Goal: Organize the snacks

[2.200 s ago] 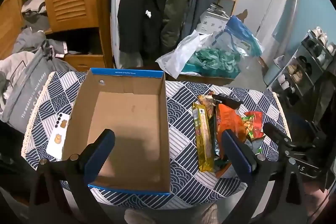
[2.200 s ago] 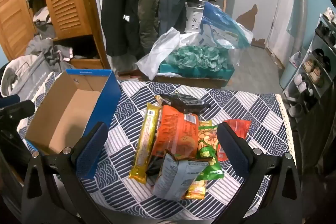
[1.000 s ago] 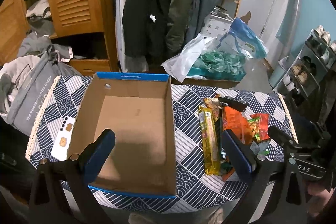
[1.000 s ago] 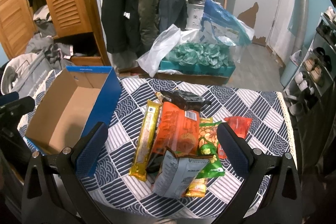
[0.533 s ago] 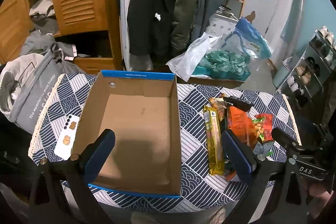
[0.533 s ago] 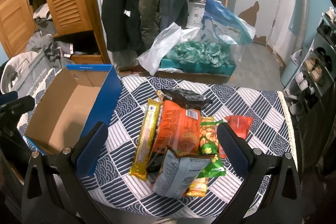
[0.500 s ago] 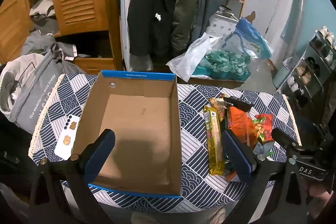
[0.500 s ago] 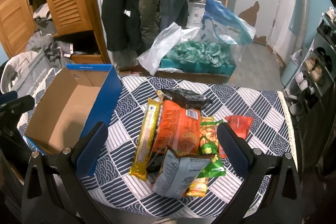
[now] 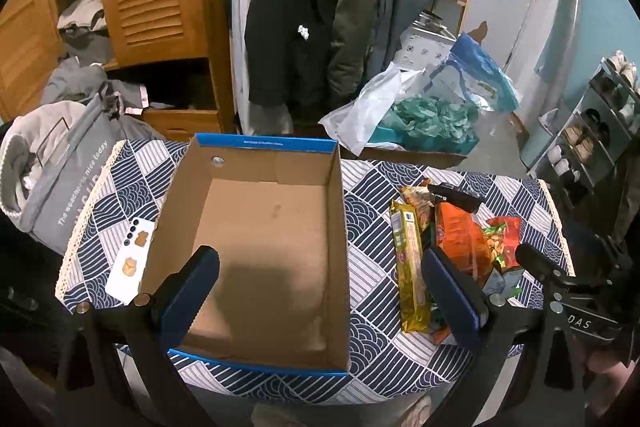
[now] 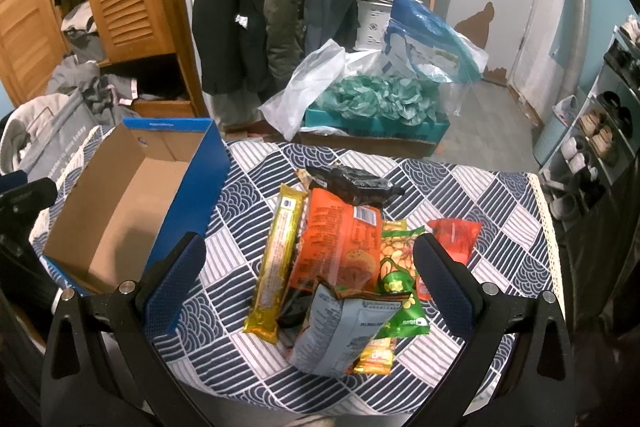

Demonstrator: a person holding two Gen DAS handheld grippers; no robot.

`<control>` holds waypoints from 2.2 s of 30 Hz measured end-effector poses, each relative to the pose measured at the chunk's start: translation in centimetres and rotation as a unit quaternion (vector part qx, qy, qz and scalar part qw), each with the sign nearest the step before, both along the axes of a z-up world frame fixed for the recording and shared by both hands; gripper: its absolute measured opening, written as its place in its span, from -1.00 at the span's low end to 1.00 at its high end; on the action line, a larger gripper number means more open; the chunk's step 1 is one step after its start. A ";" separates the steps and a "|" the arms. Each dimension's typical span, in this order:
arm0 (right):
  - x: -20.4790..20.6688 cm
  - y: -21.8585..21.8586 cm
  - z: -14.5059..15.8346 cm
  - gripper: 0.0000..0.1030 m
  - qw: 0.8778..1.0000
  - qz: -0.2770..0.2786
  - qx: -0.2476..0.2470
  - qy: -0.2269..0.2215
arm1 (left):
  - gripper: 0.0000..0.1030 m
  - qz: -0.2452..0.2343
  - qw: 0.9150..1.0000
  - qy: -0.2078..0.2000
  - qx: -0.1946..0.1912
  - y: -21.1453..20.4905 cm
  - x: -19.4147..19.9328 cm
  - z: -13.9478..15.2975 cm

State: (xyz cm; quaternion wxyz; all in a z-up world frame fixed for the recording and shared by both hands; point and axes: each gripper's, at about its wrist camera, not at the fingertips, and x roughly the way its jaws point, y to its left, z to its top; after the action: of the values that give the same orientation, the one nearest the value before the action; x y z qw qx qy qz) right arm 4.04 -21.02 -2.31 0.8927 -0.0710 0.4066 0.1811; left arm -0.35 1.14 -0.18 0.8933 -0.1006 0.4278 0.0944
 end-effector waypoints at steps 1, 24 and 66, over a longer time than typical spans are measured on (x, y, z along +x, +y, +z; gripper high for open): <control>0.0 0.1 0.1 0.98 1.000 0.000 -0.001 0.000 | 0.98 0.000 1.000 -0.001 0.000 0.0 0.0 0.0; 0.1 -0.1 -0.5 0.98 1.000 0.000 -0.006 0.001 | 0.98 0.002 1.000 0.001 0.003 0.4 -0.2 -0.1; 0.7 -4.3 -10.8 0.98 0.988 -0.064 -0.030 0.140 | 0.98 -0.010 0.993 0.115 0.037 -7.7 3.6 -10.9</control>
State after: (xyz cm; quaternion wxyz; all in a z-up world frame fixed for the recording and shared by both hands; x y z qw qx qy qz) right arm 4.72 -25.31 -13.07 0.8339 -0.0454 0.5368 0.1199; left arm 3.21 -6.61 -11.12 0.8423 -0.0518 0.5246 0.1126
